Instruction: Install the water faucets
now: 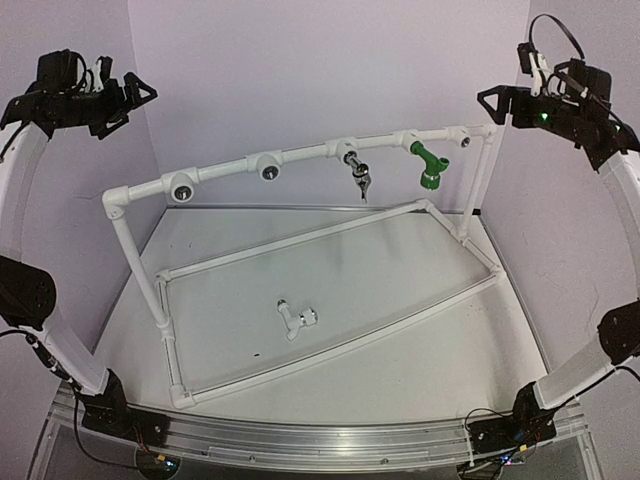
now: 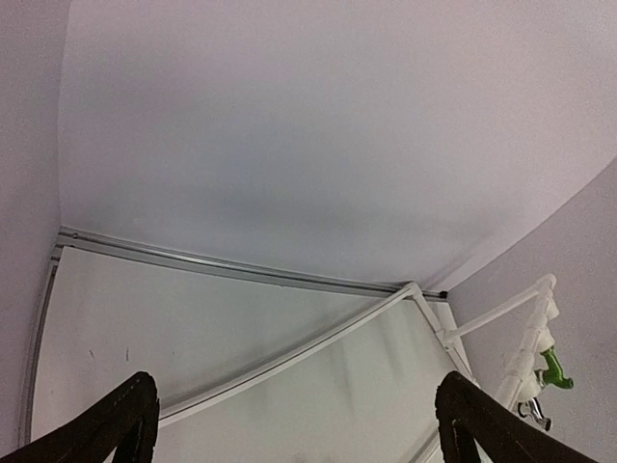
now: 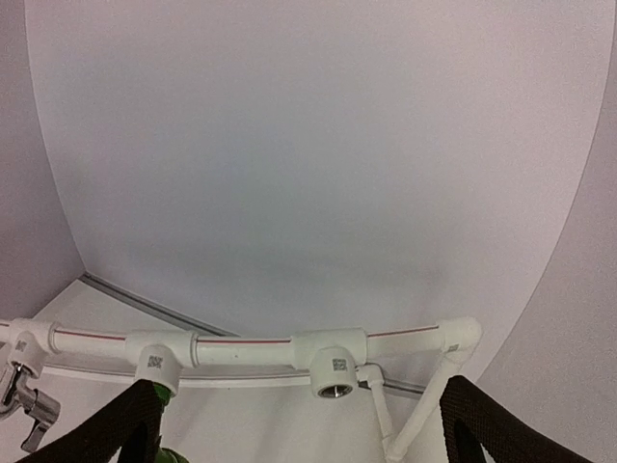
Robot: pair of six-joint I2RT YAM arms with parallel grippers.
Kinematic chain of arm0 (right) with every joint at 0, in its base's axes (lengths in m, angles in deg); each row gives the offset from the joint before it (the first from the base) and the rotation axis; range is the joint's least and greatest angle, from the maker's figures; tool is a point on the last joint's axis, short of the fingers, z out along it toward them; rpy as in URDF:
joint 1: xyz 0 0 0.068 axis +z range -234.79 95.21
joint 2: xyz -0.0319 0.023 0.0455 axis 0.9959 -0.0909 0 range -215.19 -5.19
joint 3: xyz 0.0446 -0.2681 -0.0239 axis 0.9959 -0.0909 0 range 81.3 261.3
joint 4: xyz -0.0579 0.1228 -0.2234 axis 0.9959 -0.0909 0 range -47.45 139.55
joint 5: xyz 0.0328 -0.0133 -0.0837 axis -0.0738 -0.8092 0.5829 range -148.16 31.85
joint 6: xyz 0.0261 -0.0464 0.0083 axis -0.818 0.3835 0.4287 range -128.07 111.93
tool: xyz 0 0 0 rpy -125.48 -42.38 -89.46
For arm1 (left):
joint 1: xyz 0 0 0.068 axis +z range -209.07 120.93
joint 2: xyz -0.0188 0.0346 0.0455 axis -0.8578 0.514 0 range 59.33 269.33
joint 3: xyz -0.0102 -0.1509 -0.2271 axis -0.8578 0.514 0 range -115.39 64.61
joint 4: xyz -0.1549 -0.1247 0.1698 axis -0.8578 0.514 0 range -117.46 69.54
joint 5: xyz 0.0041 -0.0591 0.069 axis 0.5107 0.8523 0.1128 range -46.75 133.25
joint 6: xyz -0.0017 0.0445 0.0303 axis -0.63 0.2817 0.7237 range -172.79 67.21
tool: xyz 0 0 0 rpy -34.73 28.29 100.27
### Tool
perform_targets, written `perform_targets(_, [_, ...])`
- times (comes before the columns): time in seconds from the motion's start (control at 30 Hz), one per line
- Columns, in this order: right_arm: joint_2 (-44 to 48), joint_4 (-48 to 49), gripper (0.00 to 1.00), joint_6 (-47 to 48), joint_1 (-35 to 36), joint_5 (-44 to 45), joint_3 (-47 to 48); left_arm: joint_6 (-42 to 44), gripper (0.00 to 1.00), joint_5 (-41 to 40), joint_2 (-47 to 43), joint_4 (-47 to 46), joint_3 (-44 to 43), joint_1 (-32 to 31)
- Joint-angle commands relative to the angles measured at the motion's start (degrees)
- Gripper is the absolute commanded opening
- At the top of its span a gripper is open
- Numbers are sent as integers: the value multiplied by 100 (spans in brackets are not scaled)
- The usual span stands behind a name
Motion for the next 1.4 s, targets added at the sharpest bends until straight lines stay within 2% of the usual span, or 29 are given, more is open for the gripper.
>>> perform_targets(0.0, [743,-53,98,486,0,-793,-893,269,100,1000,-532,-302,112,-115])
perform_targets(0.1, [1079,-224,98,1012,10,-1151,-1402,565,100,1309,-946,-385,571,-308])
perform_targets(0.23, [766,-1218,98,1684,69,-1539,-1467,758,100,1619,-1628,-596,1346,-514])
perform_targets(0.33, [523,-1947,98,2342,320,-1460,-1426,1132,99,1747,-2022,-425,1885,-792])
perform_targets(0.4, [582,-2218,98,2654,528,-1254,-1558,1350,99,1678,-2291,-325,2392,-1191])
perform_targets(0.6, [1278,-2198,98,3179,694,-947,-2732,1828,97,1248,-3059,-211,3538,-2294])
perform_targets(0.8, [1976,-2134,98,3191,706,-883,-3541,1856,93,1257,-3316,-301,4107,-3089])
perform_targets(0.87, [2188,-2056,98,3155,704,-870,-3821,1920,92,906,-3287,-198,4184,-3523])
perform_targets(1.07, [2559,-1512,98,3069,706,-656,-4448,1984,89,-982,-3025,-18,4657,-5000])
perform_targets(1.17, [2543,-1111,98,3007,714,-624,-4764,2088,89,-1978,-2871,-247,5113,-5666])
perform_targets(1.37, [2135,-363,98,2837,967,-280,-5189,2416,84,-2985,-2442,-795,5772,-6035])
